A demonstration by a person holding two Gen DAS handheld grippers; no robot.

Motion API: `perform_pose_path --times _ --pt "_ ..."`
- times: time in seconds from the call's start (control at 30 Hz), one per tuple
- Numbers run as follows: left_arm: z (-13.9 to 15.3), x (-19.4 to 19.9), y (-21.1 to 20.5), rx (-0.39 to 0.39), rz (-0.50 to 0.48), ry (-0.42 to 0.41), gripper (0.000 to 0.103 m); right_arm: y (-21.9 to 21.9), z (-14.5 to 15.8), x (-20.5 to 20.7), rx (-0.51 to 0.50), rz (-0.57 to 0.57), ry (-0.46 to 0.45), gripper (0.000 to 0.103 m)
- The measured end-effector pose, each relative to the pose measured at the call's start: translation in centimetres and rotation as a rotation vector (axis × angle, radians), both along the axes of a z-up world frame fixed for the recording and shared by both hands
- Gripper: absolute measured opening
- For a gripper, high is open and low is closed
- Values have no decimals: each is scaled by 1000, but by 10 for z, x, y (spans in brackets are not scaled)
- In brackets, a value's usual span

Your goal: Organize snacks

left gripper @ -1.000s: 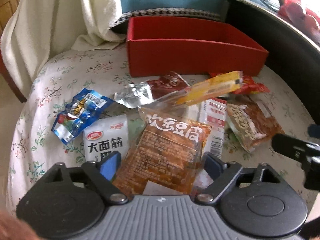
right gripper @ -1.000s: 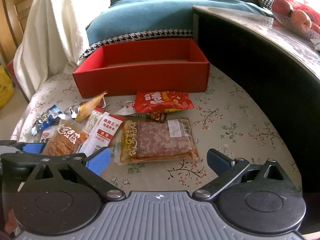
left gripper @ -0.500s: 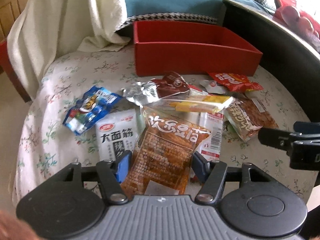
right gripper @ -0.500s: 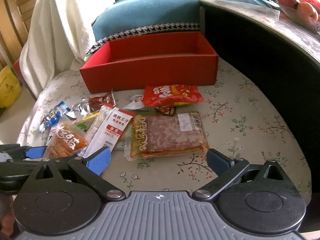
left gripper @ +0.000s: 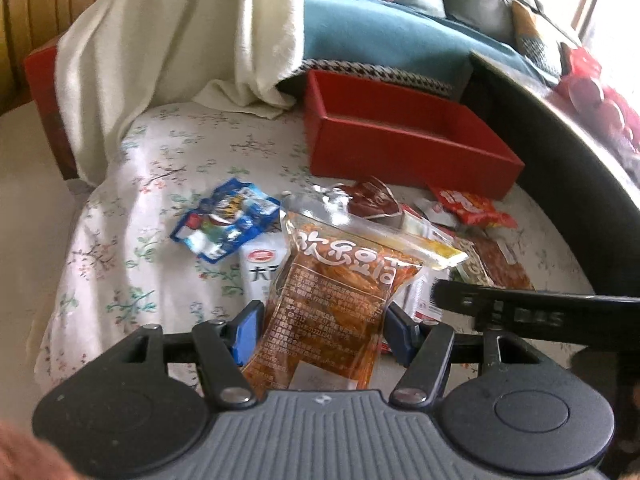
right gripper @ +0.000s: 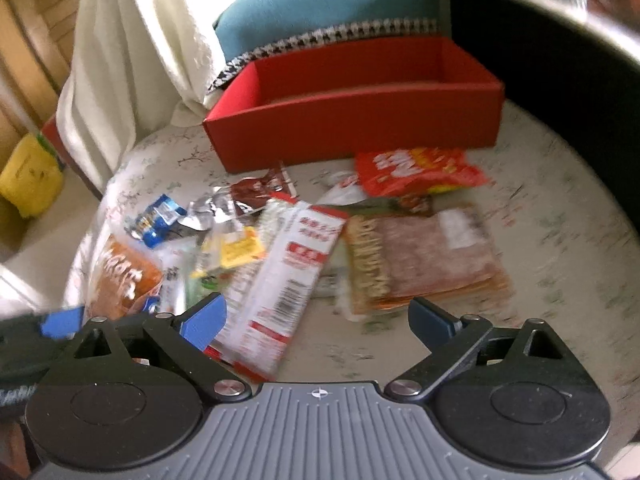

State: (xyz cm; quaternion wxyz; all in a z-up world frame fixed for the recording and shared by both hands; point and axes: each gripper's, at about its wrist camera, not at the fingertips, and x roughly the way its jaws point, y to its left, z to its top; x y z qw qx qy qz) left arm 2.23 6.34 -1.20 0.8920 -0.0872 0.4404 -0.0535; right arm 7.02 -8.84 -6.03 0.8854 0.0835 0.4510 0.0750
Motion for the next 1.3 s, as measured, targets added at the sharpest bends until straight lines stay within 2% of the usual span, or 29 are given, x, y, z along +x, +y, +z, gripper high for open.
perform_pose_path --times 0.2,0.37,0.43,0.5,0.57,0.6,0.67,0.77,0.83,0.87,0.9,0.93,1.0,1.07,1.2,1.3 --pt "1 -2 15 -38 27 -2 57 37 -9 19 -99 -18 1 99" --pt "4 -3 21 -64 30 -8 56 42 -17 25 -193 3 5 90" --pt "4 -3 19 -63 17 -9 56 35 -14 19 -211 46 4 73" --pt "3 -3 14 -61 -3 -1 56 23 -10 13 -184 100 36 69" --pt "1 -3 7 -54 -28 7 56 9 -7 6 -179 114 54 59" --pt "-1 -3 3 -46 -42 13 56 3 -4 2 -179 116 58 48" --pt "-5 -3 -4 -30 -61 24 56 -6 -1 -3 -154 125 72 46" --pt "-12 1 -11 -22 -64 42 56 -12 -6 -5 -162 115 84 52" --pt "-18 4 -12 -39 -42 68 56 -14 -10 -4 -153 90 81 62" --pt "-21 6 -12 -49 -34 80 56 -15 -12 -4 -134 72 77 75" --pt "-23 8 -13 -54 -26 88 56 -15 -13 -3 -121 71 83 80" --pt "-25 9 -15 -52 -22 93 56 -11 -16 -2 -126 84 93 81" --pt "-29 12 -22 -22 -31 106 57 -1 -19 -2 -193 118 75 91" --pt "-30 12 -26 -2 -34 106 58 1 -18 -4 -240 129 44 93" --pt "-33 11 -29 17 -58 115 64 -14 -18 -2 -174 123 82 93" --pt "-35 7 -38 87 -80 92 65 -13 -18 -6 -208 171 57 87"
